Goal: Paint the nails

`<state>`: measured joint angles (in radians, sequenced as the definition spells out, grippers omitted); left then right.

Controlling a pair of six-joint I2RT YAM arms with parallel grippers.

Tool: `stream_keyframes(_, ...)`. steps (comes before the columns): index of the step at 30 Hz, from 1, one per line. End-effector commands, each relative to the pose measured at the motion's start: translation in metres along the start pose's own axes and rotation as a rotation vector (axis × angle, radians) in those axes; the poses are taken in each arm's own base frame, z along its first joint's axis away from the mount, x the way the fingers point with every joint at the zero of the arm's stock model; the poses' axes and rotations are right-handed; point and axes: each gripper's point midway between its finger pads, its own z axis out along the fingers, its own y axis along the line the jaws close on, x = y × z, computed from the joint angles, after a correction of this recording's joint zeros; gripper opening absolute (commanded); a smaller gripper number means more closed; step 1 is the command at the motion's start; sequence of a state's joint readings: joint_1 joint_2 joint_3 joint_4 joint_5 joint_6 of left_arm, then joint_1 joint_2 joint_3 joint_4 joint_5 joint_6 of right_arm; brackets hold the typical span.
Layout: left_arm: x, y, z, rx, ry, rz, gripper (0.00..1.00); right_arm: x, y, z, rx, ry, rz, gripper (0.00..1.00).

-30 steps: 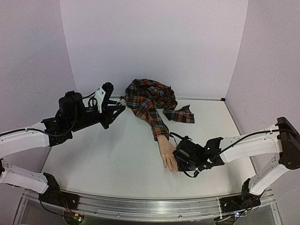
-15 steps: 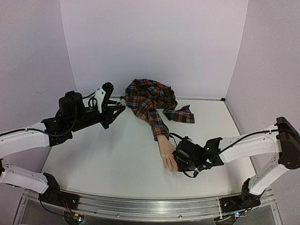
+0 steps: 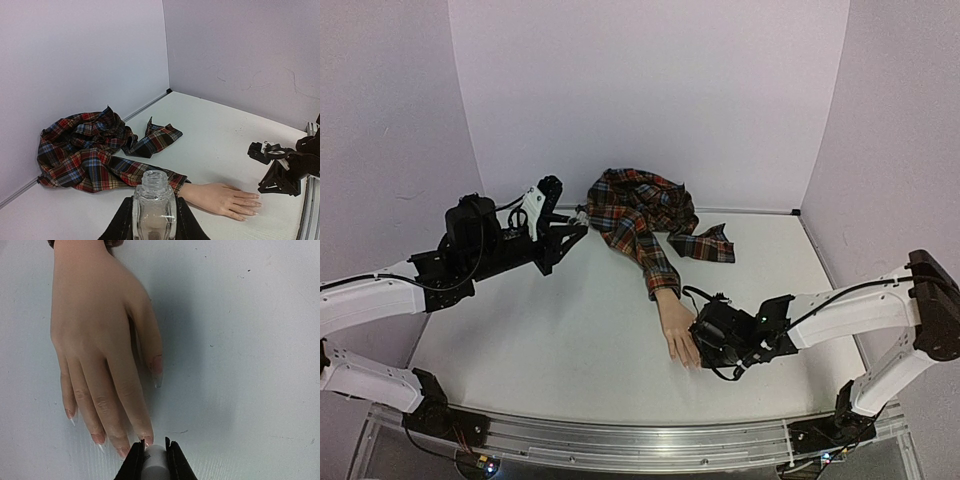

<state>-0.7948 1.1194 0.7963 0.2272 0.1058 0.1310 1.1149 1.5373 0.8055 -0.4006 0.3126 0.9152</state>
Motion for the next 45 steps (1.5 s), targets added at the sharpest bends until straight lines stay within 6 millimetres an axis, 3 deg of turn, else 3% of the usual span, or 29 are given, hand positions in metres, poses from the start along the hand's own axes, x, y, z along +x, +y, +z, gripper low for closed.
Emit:
stream_keyframes(1,-0.015,0.001,-0.001,0.004,-0.051,0.002,0.00,-0.007,-0.007,-0.008,0.007,-0.024,0.024,0.00)
stream_keyframes(9,-0.015,0.001,-0.001,0.004,-0.052,0.000,0.00,-0.023,0.001,-0.030,-0.057,-0.067,0.038,0.00)
stream_keyframes(34,-0.016,0.002,-0.004,0.000,-0.054,0.002,0.00,-0.026,0.013,-0.013,-0.023,-0.053,0.012,0.00)
stream_keyframes(45,-0.016,0.001,-0.003,0.002,-0.054,0.002,0.00,-0.021,0.009,-0.011,-0.017,-0.044,0.018,0.00)
